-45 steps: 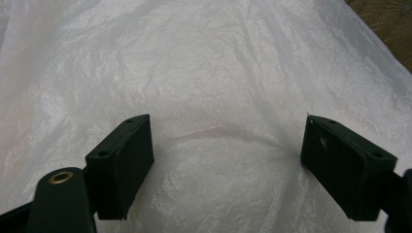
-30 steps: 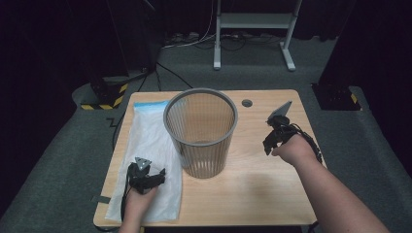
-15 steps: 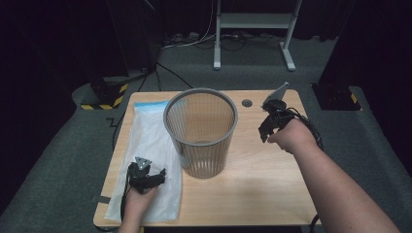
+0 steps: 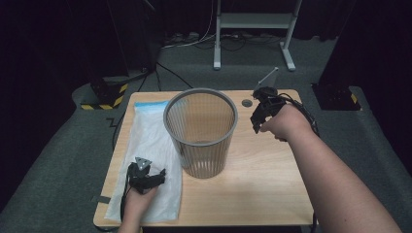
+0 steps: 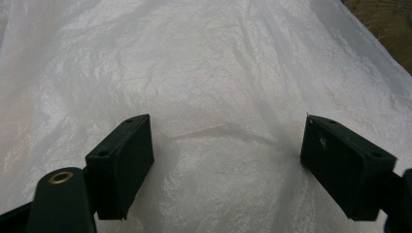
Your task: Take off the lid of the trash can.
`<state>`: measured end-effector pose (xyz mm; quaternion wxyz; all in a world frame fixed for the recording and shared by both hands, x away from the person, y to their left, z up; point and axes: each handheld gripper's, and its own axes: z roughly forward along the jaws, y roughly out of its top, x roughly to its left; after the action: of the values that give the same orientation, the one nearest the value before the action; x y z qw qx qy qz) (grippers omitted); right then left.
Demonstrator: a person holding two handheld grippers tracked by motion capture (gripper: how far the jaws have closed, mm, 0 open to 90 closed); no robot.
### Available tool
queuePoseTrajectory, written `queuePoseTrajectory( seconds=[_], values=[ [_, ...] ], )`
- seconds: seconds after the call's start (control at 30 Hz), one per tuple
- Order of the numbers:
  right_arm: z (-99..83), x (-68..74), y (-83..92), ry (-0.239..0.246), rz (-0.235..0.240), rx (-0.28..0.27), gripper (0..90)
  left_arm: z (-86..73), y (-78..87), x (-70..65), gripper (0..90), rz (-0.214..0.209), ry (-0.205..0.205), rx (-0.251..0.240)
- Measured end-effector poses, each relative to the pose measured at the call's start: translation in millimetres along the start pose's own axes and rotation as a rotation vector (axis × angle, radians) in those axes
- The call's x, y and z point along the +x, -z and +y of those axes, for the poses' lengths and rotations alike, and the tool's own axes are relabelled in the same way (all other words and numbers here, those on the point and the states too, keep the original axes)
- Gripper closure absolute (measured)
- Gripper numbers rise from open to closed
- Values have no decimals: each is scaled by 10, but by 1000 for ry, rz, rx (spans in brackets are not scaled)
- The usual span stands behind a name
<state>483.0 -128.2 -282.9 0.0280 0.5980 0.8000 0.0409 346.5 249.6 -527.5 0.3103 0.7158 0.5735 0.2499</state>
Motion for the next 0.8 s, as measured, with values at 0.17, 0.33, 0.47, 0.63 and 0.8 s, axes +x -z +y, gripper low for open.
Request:
queuePoseTrajectory(
  seconds=[0.17,0.33,0.47,0.63,0.8],
  values=[
    [56,82,130,16,21,12,524,-4,1,-1,196,-1,1,-4],
    [125,156,267,-7,25,-6,524,-4,1,-1,196,-1,0,-3],
    [175,216,352,-7,27,-9,520,-4,1,0,196,-2,0,-3],
    [239,319,488,12,30,-24,518,-4,1,0,196,-2,0,-4],
    [297,427,624,19,51,-38,515,-4,1,0,196,-2,0,-4]
  ],
)
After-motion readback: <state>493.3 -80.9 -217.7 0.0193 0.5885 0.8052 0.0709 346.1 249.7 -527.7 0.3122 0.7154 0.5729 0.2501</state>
